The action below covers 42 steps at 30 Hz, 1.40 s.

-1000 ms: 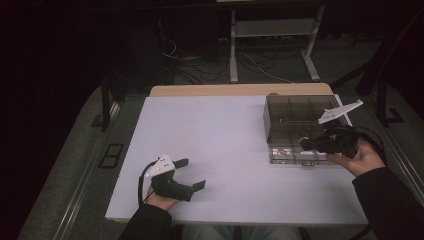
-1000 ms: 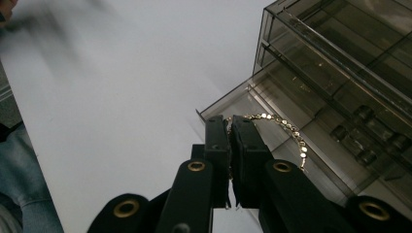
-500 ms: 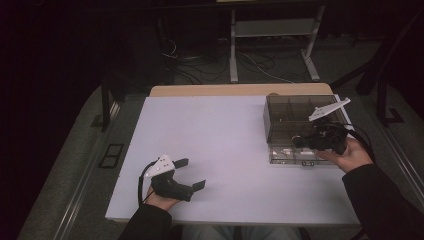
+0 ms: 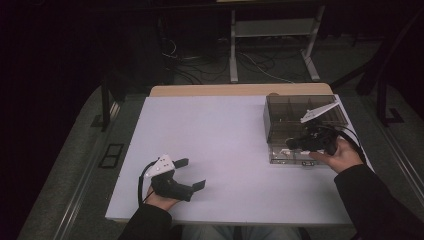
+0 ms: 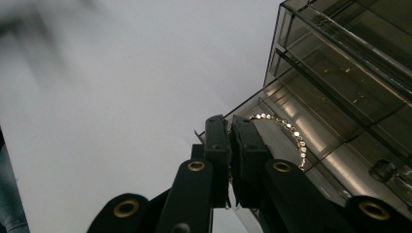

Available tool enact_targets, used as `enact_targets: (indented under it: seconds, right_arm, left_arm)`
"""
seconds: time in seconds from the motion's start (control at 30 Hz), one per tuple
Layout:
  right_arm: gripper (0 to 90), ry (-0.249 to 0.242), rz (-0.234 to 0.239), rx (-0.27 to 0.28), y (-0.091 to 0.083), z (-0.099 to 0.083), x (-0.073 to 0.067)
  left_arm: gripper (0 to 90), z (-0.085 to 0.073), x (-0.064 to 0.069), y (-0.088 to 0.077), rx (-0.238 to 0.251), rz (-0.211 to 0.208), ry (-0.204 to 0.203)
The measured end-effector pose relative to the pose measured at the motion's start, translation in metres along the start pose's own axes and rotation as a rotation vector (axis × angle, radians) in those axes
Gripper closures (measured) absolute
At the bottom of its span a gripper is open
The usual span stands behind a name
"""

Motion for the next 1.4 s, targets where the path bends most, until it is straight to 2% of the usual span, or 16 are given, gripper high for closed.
enact_targets:
  seconds: [0.67,1.4]
  right_arm:
    - [85.1,0.004,0.010,-0.042,0.021,-0.001,0.003]
    - [85.0,0.035,0.028,-0.082,0.040,-0.009,0.008]
  left_arm:
    - [0.0,0.000,0.000,0.000,0.000,0.000,0.001]
    - [0.0,0.000,0.000,0.000,-0.003,-0.001,0.003]
Point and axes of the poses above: each handheld gripper's, and its own axes: y roughly forward along the jaws, z roughly out of its top, x roughly to its right, the point moved 8 cm from there along y, roughly forward along the jaws, and after that the axes turned 3 degrees about -x, right-handed, at the moved point
